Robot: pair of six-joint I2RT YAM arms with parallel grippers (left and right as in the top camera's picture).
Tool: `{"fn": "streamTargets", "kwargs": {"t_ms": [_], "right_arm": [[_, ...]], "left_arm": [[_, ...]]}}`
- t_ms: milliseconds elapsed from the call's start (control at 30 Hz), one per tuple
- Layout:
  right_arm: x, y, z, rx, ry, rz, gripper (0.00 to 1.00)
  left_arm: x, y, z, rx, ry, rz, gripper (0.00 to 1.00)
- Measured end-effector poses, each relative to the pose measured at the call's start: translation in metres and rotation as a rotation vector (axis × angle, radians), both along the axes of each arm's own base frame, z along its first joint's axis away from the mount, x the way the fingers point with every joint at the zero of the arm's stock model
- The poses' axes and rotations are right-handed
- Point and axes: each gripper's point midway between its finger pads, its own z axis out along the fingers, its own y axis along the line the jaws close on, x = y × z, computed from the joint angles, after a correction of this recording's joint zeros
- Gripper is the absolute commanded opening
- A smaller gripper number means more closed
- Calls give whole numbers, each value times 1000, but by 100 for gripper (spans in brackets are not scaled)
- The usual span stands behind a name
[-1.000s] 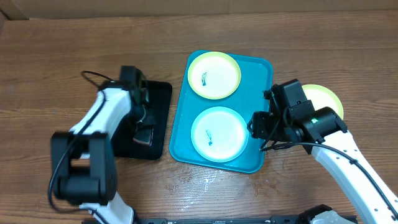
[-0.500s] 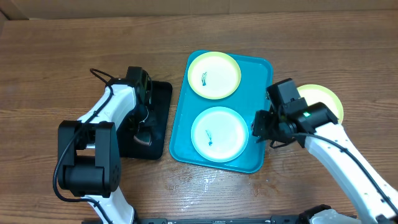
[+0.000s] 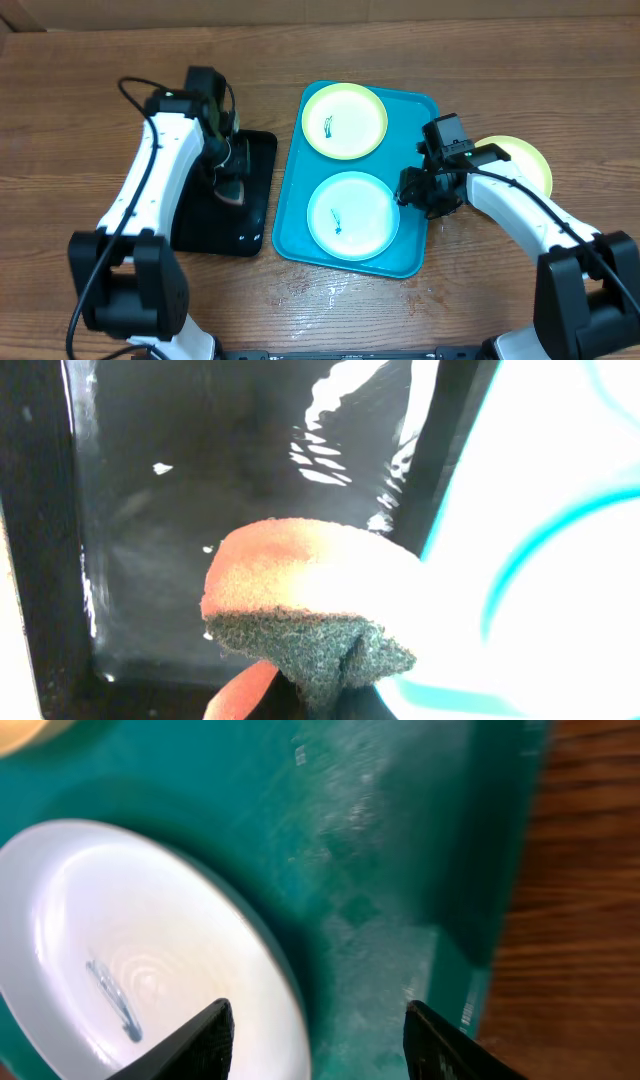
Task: Clean dirty plates on tray and stack at the side
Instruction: 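Carry the sponge with the left gripper onto the white plate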
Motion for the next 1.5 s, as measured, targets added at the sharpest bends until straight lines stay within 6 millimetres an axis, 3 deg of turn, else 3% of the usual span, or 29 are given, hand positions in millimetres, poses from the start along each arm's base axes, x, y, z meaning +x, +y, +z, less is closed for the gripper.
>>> {"fn": "streamTargets", "kwargs": {"t_ms": [133,200,400,533,633,867,967,1067,1200,1400,1500], "right_arm": [[0,8,-14,16,14,58,49],[1,9,-23,11,25,73,40],[2,13,-35,19,53,46,5],[-2,15,-36,25,90,-21,4],[-4,16,-36,26,110,-67,4],[-8,19,-36,-15,120,-78,4],[-9,19,-36,-40,111,-73,4],[-10,20,-36,-55,108,-66,4],[-11,20,-36,-64,109,-69,4],[-11,20,-36,-70,109,-68,4],[-12,20,-36,-70,109,-70,4]], "left_arm": [[6,-19,32,-102,-87,-25,4],[4,-30,39,-138,-100,-48,4],[1,-70,42,-192,-114,-130,4],[4,-103,38,-222,-144,-154,4],[5,-134,21,-249,-150,-153,4],[-8,-204,-50,-279,-81,-153,4],[-11,-224,-80,-278,-59,-167,4],[-15,-229,-101,-249,-27,-163,4],[-15,-220,-101,-202,-20,-138,4],[-3,-167,-102,28,-41,-67,4],[6,-154,-102,73,-69,-91,4]]}}
